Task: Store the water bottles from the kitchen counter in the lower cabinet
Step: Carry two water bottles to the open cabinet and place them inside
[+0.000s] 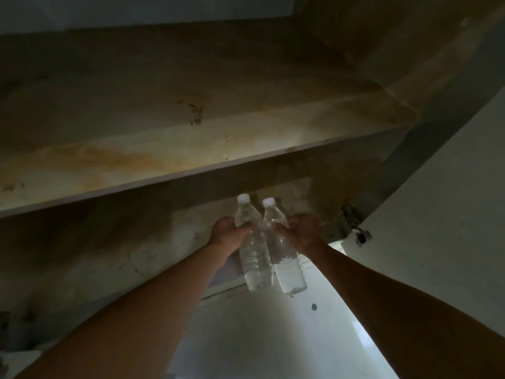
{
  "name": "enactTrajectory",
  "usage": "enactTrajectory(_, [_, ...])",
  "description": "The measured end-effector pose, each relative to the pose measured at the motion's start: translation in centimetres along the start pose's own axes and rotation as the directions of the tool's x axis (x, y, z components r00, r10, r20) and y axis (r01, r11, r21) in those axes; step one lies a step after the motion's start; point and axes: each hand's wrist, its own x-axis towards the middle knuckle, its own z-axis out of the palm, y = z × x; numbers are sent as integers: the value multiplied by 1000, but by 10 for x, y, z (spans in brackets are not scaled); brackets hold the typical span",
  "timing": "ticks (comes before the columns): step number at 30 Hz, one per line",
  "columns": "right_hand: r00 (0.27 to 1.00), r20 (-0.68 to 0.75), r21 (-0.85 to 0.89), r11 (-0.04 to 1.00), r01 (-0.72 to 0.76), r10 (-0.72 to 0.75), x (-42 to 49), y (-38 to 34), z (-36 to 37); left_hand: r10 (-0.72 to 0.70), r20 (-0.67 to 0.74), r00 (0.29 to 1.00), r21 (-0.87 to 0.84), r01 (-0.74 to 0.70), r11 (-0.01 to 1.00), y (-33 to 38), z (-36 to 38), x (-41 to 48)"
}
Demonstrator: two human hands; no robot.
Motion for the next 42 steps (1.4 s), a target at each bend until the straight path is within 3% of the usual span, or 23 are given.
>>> enactTrajectory(3, [999, -38, 94, 995, 23, -20, 3, 4, 7, 109, 14, 994, 210, -109, 971, -11, 6, 6])
enactTrajectory(5, [998, -42, 61, 996, 57, -54, 2, 8, 12, 175, 46, 983, 320, -181, 930, -14, 6, 1])
enactTrajectory(11, [979, 176, 12, 995, 101, -102, -21, 22, 1, 159, 146, 976, 294, -196, 935, -33, -12, -20])
enactTrajectory(14, [946, 291, -97, 980, 174, -139, -37, 37, -16, 156, 242, 958, 278, -223, 934, -66, -10, -30])
enactTrajectory(17, [903, 408, -152, 965, 214, -136, -42, 52, -32, 192, 248, 950, 285, -261, 922, -84, -5, -36])
enactTrajectory(23, [909, 313, -31, 953, 301, -277, -42, 61, -32, 316, 238, 918, 185, -362, 914, -70, 5, -42])
enactTrajectory(37, [982, 84, 26, 986, 166, -168, -5, 38, -14, 364, 98, 926, 202, -377, 904, -34, 11, -5])
enactTrajectory(42, [975, 5, 87, 971, 221, -222, 11, 38, -7, 368, 62, 928, 128, -373, 919, -25, 15, 9])
